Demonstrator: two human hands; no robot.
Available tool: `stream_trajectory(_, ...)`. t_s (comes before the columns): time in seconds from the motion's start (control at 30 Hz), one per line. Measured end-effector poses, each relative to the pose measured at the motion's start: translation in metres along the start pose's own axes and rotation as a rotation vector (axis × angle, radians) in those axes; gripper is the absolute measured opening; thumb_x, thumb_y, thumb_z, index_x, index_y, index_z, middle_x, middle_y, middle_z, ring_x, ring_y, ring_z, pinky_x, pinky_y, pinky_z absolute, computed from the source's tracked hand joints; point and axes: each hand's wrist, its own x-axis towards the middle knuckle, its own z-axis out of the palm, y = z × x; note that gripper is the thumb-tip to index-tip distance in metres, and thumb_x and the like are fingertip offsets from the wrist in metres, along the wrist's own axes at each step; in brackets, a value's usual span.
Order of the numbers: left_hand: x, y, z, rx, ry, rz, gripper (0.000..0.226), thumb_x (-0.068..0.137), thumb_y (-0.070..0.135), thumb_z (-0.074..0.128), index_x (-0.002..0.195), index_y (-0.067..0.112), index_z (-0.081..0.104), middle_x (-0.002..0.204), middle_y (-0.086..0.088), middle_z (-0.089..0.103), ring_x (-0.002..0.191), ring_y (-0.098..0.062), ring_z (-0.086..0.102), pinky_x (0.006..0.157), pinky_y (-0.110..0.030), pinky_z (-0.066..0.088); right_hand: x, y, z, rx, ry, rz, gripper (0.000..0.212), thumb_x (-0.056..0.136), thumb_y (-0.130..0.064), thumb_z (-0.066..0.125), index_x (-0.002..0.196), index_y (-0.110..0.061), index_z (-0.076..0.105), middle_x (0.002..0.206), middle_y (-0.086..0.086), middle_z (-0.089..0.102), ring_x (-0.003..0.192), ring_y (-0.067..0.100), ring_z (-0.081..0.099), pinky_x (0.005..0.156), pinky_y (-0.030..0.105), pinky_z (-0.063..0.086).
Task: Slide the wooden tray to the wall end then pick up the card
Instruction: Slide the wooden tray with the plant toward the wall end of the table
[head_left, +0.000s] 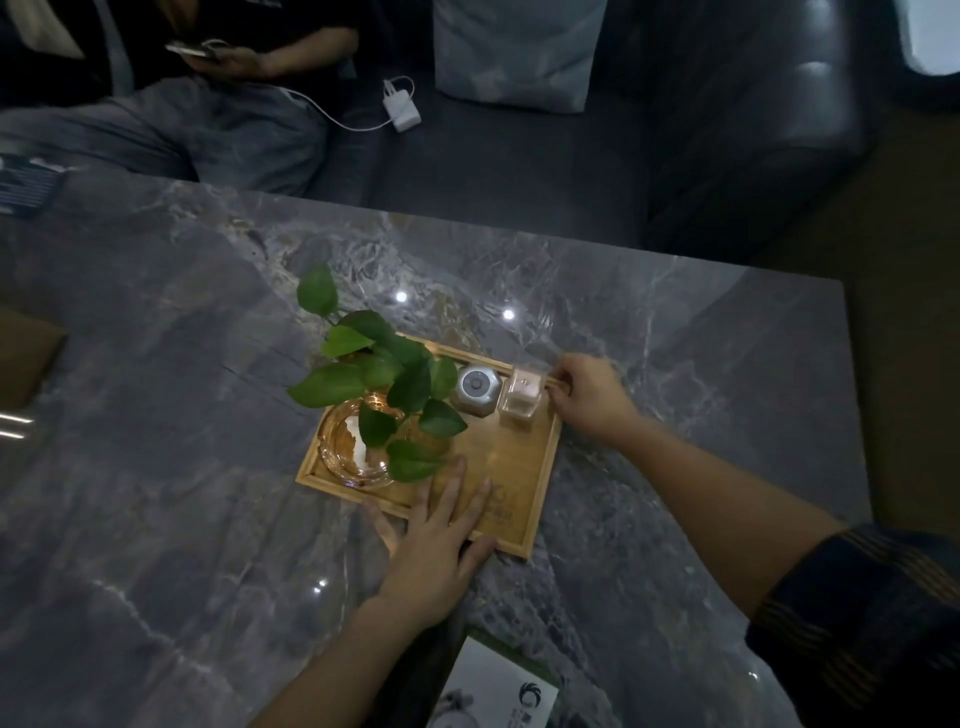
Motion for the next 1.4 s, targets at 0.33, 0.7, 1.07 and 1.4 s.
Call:
stream_trajectory(0.33,0.015,0.009,-0.010,0.071,-0.046,0.065,0.060,0.089,0.071,0.011,0.142,0.062,-0.016,0.155,0.026,-0.034,0.145,-0.018,-0.030,0.097,-0.076,-0.029,-0.012,0.026,-0.008,0.027,0.079,0.075,0.016,0.079,-0.003,0.061,0.067,-0.012,0.055,0.069,0.006,0.059,0.067,0.025,0.056,0.057,0.030,0.038)
stream_trajectory(0.7,0.038,0.041,-0.015,0.171,-0.042,0.136,0.082,0.073,0.094,0.009,0.144,0.059,-0.014,0.155,0.026,-0.031,0.146,-0.015,-0.031,0.096,-0.076,-0.030,-0.034,0.067,-0.030,0.096,0.144,0.215,0.011,0.075,-0.001,0.058,0.067,-0.009,0.059,0.070,0.009,0.064,0.067,0.026,0.060,0.057,0.036,0.048)
stream_trajectory(1.07,0.042,0.100,0.002,0.081,-0.051,0.028,0.118,0.058,0.093,0.044,0.153,0.043,-0.006,0.163,0.010,-0.021,0.145,-0.022,-0.033,0.112,-0.075,-0.005,-0.053,0.093,-0.048,0.158,0.192,0.286,0.007,0.076,0.003,0.056,0.073,-0.002,0.061,0.076,0.014,0.065,0.071,0.026,0.060,0.055,0.031,0.042)
stream_trajectory(1.4,0.052,0.107,-0.004,0.074,-0.055,0.076,0.118,0.056,0.082,0.058,0.154,0.040,0.006,0.165,0.008,-0.014,0.145,-0.016,-0.028,0.115,-0.067,-0.010,-0.070,0.108,-0.058,0.206,0.199,0.283,0.020,0.076,-0.009,0.056,0.060,-0.017,0.049,0.063,0.001,0.060,0.060,0.018,0.058,0.048,0.029,0.042)
